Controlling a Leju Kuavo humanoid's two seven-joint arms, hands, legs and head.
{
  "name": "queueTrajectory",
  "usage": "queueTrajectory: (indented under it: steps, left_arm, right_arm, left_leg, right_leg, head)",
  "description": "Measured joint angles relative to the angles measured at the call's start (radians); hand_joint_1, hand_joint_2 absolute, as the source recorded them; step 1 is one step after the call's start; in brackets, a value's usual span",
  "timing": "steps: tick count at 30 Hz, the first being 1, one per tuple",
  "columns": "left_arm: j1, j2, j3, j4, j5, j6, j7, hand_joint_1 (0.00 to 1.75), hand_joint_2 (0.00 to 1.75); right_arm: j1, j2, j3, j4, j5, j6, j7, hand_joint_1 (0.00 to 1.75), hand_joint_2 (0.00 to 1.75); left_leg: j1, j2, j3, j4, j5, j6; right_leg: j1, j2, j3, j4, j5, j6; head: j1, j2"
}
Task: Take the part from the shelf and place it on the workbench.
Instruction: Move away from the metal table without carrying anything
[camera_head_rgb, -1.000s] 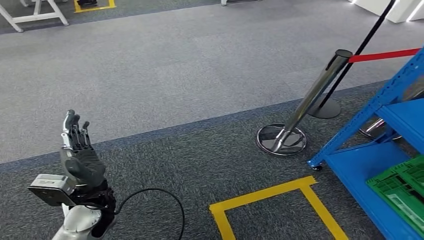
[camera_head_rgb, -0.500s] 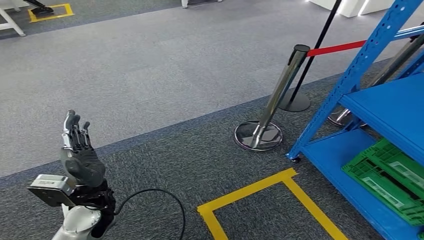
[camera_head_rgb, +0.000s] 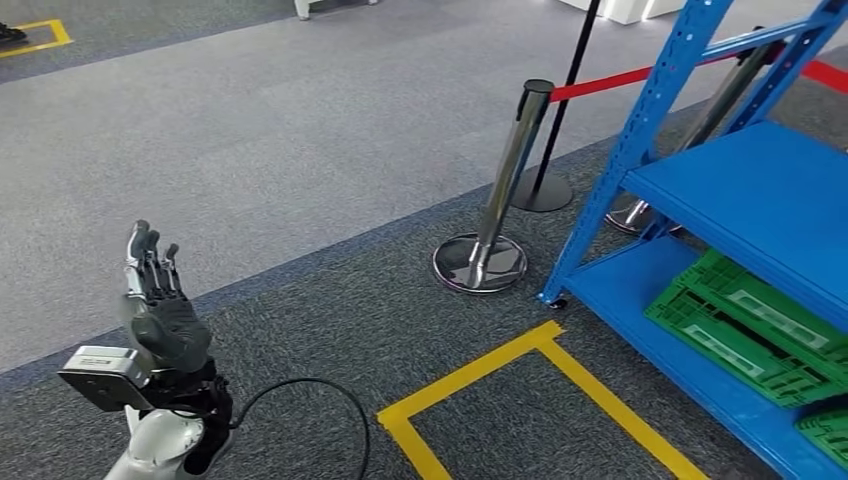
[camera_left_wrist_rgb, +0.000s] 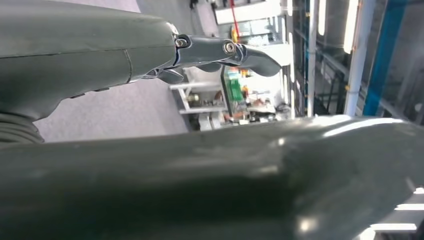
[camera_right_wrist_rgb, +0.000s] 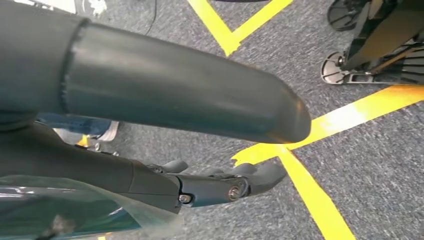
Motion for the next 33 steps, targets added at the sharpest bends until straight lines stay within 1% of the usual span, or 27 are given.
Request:
queueTrajectory:
  steps: [2,4,5,7,8,9,10,11,13,14,15,16,17,18,19,20,21,23,24,25,26,27,28,29,30,32,33]
  left_arm:
    - [0.000,0.000,-0.001,0.000,0.000,0.001,0.002,0.00,0.00]
    - [0.000,0.000,-0.002,0.000,0.000,0.001,0.003,0.00,0.00]
    - [0.000,0.000,-0.002,0.000,0.000,0.001,0.003,0.00,0.00]
    - [0.003,0.000,-0.002,0.000,0.000,0.001,0.004,0.00,0.00]
    - [0.005,0.000,-0.002,0.000,0.000,0.001,0.004,0.00,0.00]
    - [0.006,0.001,-0.002,0.001,0.000,0.001,0.004,0.00,0.00]
    - [0.007,0.001,-0.002,0.001,0.000,0.001,0.005,0.00,0.00]
    - [0.008,0.001,-0.002,0.001,0.000,0.001,0.005,0.00,0.00]
    - [0.007,0.001,-0.002,0.001,0.000,0.001,0.005,0.00,0.00]
    - [0.007,0.001,-0.002,0.001,0.000,0.001,0.005,0.00,0.00]
    - [0.007,0.001,-0.002,0.001,0.000,0.001,0.005,0.00,0.00]
    - [0.006,0.001,-0.002,0.001,0.000,0.001,0.005,0.00,0.00]
    - [0.006,0.001,-0.002,0.001,0.000,0.001,0.005,0.00,0.00]
    - [0.005,0.000,-0.003,0.001,0.000,0.001,0.005,0.00,0.00]
    - [0.005,0.000,-0.003,0.001,0.000,0.001,0.005,0.00,0.00]
    - [0.004,-0.001,-0.003,0.001,0.000,0.001,0.004,0.00,0.00]
    - [0.005,-0.001,-0.003,0.001,0.000,0.001,0.004,0.00,0.00]
    - [0.007,-0.001,-0.003,0.001,0.000,0.001,0.004,0.00,0.00]
    - [0.008,-0.001,-0.003,0.002,0.000,0.001,0.005,0.00,0.00]
    - [0.008,-0.001,-0.003,0.002,0.000,0.000,0.005,0.00,0.00]
    - [0.008,-0.001,-0.003,0.002,0.000,0.000,0.005,0.00,0.00]
    - [0.008,-0.001,-0.003,0.002,0.000,0.000,0.005,0.00,0.00]
    - [0.008,-0.001,-0.003,0.002,0.000,0.000,0.005,0.00,0.00]
    - [0.008,-0.001,-0.003,0.002,0.000,0.000,0.005,0.00,0.00]
    - [0.007,-0.001,-0.002,0.002,0.000,0.000,0.005,0.00,0.00]
    - [0.006,-0.001,-0.003,0.002,0.000,0.000,0.004,0.00,0.00]
    - [0.005,-0.001,-0.004,0.002,-0.001,0.000,0.004,0.00,0.00]
  right_arm:
    - [0.002,0.000,0.000,0.000,0.000,0.000,0.001,0.00,0.00]
    - [0.004,0.000,0.000,0.000,0.000,0.000,0.004,0.00,0.00]
    - [0.003,0.000,0.000,0.000,0.000,0.000,0.005,0.00,0.00]
    - [0.001,0.000,0.000,0.000,0.000,0.000,0.006,0.00,0.00]
    - [0.001,0.000,0.000,0.000,0.000,0.000,0.006,0.00,0.00]
    - [0.001,0.000,0.000,0.000,0.000,0.000,0.006,0.00,0.00]
    - [0.002,0.000,0.000,0.000,0.000,0.000,0.006,0.00,0.00]
    - [0.002,0.000,0.000,0.000,0.000,0.000,0.006,0.00,0.00]
    - [0.003,0.003,0.000,0.000,0.000,0.000,0.006,0.00,0.00]
    - [0.002,0.005,-0.001,0.000,0.000,0.000,0.007,0.00,0.00]
    - [0.002,0.007,-0.001,0.000,0.000,0.000,0.007,0.00,0.00]
    - [0.003,0.008,-0.001,0.001,0.000,0.001,0.007,0.00,0.00]
    - [0.003,0.008,-0.001,0.001,0.000,0.001,0.007,0.00,0.00]
    - [0.005,0.008,-0.001,0.001,0.000,0.001,0.007,0.00,0.00]
    - [0.006,0.008,-0.001,0.001,0.000,0.001,0.007,0.00,0.00]
    - [0.005,0.008,-0.001,0.000,0.000,0.001,0.007,0.00,0.00]
    - [0.004,0.007,-0.001,0.000,0.000,0.001,0.008,0.00,0.00]
    - [0.002,0.008,-0.001,0.000,0.000,0.002,0.008,0.00,0.00]
    - [0.002,0.008,-0.001,0.000,0.000,0.003,0.008,0.00,0.00]
    - [0.003,0.008,-0.001,0.000,0.000,0.003,0.008,0.00,0.00]
    - [0.004,0.007,-0.001,0.000,0.000,0.003,0.008,0.00,0.00]
    - [0.004,0.007,-0.001,0.000,0.000,0.003,0.008,0.00,0.00]
    - [0.003,0.007,-0.001,0.000,0.000,0.003,0.008,0.00,0.00]
    - [0.002,0.007,-0.001,0.000,0.000,0.003,0.008,0.00,0.00]
    - [0.001,0.007,-0.001,0.000,0.000,0.003,0.008,0.00,0.00]
    - [0.001,0.008,-0.001,0.000,0.000,0.003,0.008,0.00,0.00]
    - [0.002,0.008,-0.001,0.000,0.000,0.003,0.009,0.00,0.00]
  left_leg:
    - [0.001,0.007,0.001,0.001,-0.001,-0.009]
    - [0.005,-0.012,-0.004,0.023,-0.022,-0.019]
    - [0.007,-0.029,-0.021,0.063,-0.049,-0.023]
    - [0.008,-0.056,-0.080,0.198,-0.118,-0.025]
    - [0.008,-0.061,-0.109,0.262,-0.142,-0.023]
    - [0.007,-0.062,-0.126,0.297,-0.146,-0.019]
    - [0.005,-0.064,-0.126,0.294,-0.131,-0.013]
    - [0.002,-0.070,-0.107,0.249,-0.097,-0.004]
    - [-0.009,-0.101,-0.043,0.108,-0.025,0.018]
    - [-0.013,-0.118,-0.017,0.050,-0.005,0.026]
    - [-0.016,-0.130,-0.004,0.018,0.001,0.033]
    - [-0.018,-0.133,0.000,0.006,-0.001,0.036]
    - [-0.018,-0.127,0.002,-0.003,0.002,0.037]
    - [-0.016,-0.118,0.006,-0.013,0.007,0.036]
    - [-0.014,-0.108,0.011,-0.026,0.014,0.037]
    - [-0.011,-0.097,0.015,-0.038,0.021,0.037]
    - [-0.008,-0.086,0.018,-0.045,0.025,0.038]
    - [-0.007,-0.063,0.017,-0.047,0.026,0.039]
    - [-0.006,-0.051,0.016,-0.046,0.025,0.038]
    - [-0.004,-0.040,0.016,-0.044,0.023,0.035]
    - [-0.001,-0.031,0.015,-0.041,0.020,0.031]
    - [0.003,-0.022,0.015,-0.034,0.015,0.024]
    - [0.004,-0.015,0.014,-0.026,0.008,0.015]
    - [0.005,-0.008,0.012,-0.015,0.001,0.007]
    - [0.004,-0.002,0.011,-0.007,-0.004,0.000]
    - [0.003,0.010,0.012,0.001,-0.009,-0.009]
    - [0.006,0.008,0.013,0.002,-0.012,-0.014]
  right_leg:
    - [0.002,0.014,0.000,0.001,0.004,-0.016]
    - [0.001,0.026,-0.001,-0.001,0.007,-0.028]
    - [0.000,0.032,-0.001,-0.002,0.009,-0.034]
    - [0.002,0.048,-0.003,-0.002,0.011,-0.040]
    - [0.005,0.058,-0.004,-0.002,0.012,-0.043]
    - [0.008,0.068,-0.004,-0.002,0.012,-0.044]
    - [0.011,0.078,-0.004,-0.002,0.013,-0.045]
    - [0.012,0.089,-0.004,-0.002,0.014,-0.046]
    - [0.013,0.109,-0.005,-0.001,0.017,-0.046]
    - [0.012,0.118,-0.007,-0.001,0.019,-0.044]
    - [0.009,0.125,-0.010,-0.001,0.022,-0.040]
    - [0.007,0.132,-0.014,-0.002,0.025,-0.035]
    - [0.005,0.140,-0.017,-0.005,0.028,-0.030]
    - [0.006,0.139,-0.021,-0.004,0.027,-0.025]
    - [0.008,0.128,-0.029,0.006,0.018,-0.022]
    - [0.010,0.110,-0.044,0.034,-0.002,-0.018]
    - [0.011,0.087,-0.069,0.084,-0.032,-0.015]
    - [0.005,0.059,-0.126,0.207,-0.090,-0.003]
    - [0.000,0.053,-0.144,0.245,-0.099,0.003]
    - [-0.005,0.047,-0.144,0.249,-0.091,0.010]
    - [-0.011,0.040,-0.123,0.214,-0.067,0.017]
    - [-0.016,0.027,-0.086,0.149,-0.034,0.024]
    - [-0.017,0.011,-0.048,0.084,-0.013,0.029]
    - [-0.018,0.001,-0.018,0.034,0.001,0.027]
    - [-0.017,-0.006,-0.002,0.007,0.003,0.022]
    - [-0.014,0.005,-0.001,0.004,-0.001,0.003]
    - [-0.014,0.012,-0.002,0.005,0.000,-0.004]
  head:
    - [0.000,0.000]
    - [-0.001,0.000]
    - [-0.003,0.000]
    - [-0.005,0.000]
    - [-0.005,0.000]
    - [-0.006,0.000]
    - [-0.005,0.000]
    - [-0.005,0.000]
    - [-0.005,0.000]
    - [-0.005,0.000]
    - [-0.006,0.000]
    - [-0.007,0.000]
    - [-0.008,0.000]
    - [-0.008,0.000]
    - [-0.007,0.000]
    - [-0.004,0.000]
    - [-0.002,0.000]
    - [0.001,0.000]
    - [0.001,0.000]
    - [0.001,0.000]
    - [0.001,0.000]
    - [0.001,0.000]
    - [0.003,0.000]
    - [0.004,0.000]
    - [0.004,0.000]
    - [0.003,0.000]
    - [0.002,0.000]
